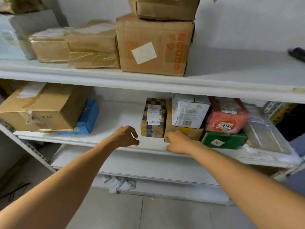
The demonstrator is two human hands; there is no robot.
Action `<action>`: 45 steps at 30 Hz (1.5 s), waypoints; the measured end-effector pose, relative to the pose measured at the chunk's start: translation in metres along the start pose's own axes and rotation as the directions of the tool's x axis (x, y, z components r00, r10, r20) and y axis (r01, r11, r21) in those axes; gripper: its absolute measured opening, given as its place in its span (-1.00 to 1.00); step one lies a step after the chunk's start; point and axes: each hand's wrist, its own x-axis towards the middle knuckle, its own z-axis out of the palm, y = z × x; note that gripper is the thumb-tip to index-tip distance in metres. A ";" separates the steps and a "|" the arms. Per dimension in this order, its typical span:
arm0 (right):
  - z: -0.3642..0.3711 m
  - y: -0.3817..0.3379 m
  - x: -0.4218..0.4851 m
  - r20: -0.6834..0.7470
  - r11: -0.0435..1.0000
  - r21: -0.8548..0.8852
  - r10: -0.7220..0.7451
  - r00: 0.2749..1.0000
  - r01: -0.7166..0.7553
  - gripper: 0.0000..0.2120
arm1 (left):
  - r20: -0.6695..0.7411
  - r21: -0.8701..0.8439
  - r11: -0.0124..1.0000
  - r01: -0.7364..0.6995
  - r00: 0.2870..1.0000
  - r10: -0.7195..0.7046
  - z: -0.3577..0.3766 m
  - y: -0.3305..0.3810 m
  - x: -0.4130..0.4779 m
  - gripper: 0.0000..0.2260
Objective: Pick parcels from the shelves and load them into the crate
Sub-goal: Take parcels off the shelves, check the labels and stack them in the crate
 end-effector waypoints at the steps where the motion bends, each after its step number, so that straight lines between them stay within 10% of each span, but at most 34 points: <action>1: 0.002 -0.005 0.005 -0.006 0.999 0.007 0.031 0.999 -0.031 -0.71 | 0.007 -0.009 1.000 -0.023 1.000 0.023 -0.003 -0.007 0.007 -0.74; 12: 0.039 -0.029 0.061 -0.124 0.883 0.422 0.281 0.952 -0.205 -0.52 | -0.042 -0.331 0.939 -0.095 0.995 0.085 0.023 -0.026 0.072 -0.54; 22: 0.079 -0.027 0.106 -0.181 0.645 0.745 0.437 0.881 -0.167 -0.12 | -0.140 -0.759 0.629 -0.167 0.986 0.093 0.065 -0.023 0.123 -0.35; 36: 0.087 -0.063 0.121 -0.289 0.574 0.816 0.513 0.809 -0.073 -0.66 | -0.183 -0.806 0.579 -0.124 0.982 -0.044 0.054 -0.071 0.094 -0.70; 45: 0.094 -0.050 0.103 -0.221 0.499 0.864 0.507 0.833 -0.075 -0.37 | -0.064 -0.829 0.558 -0.027 0.997 -0.046 0.052 -0.070 0.078 -0.33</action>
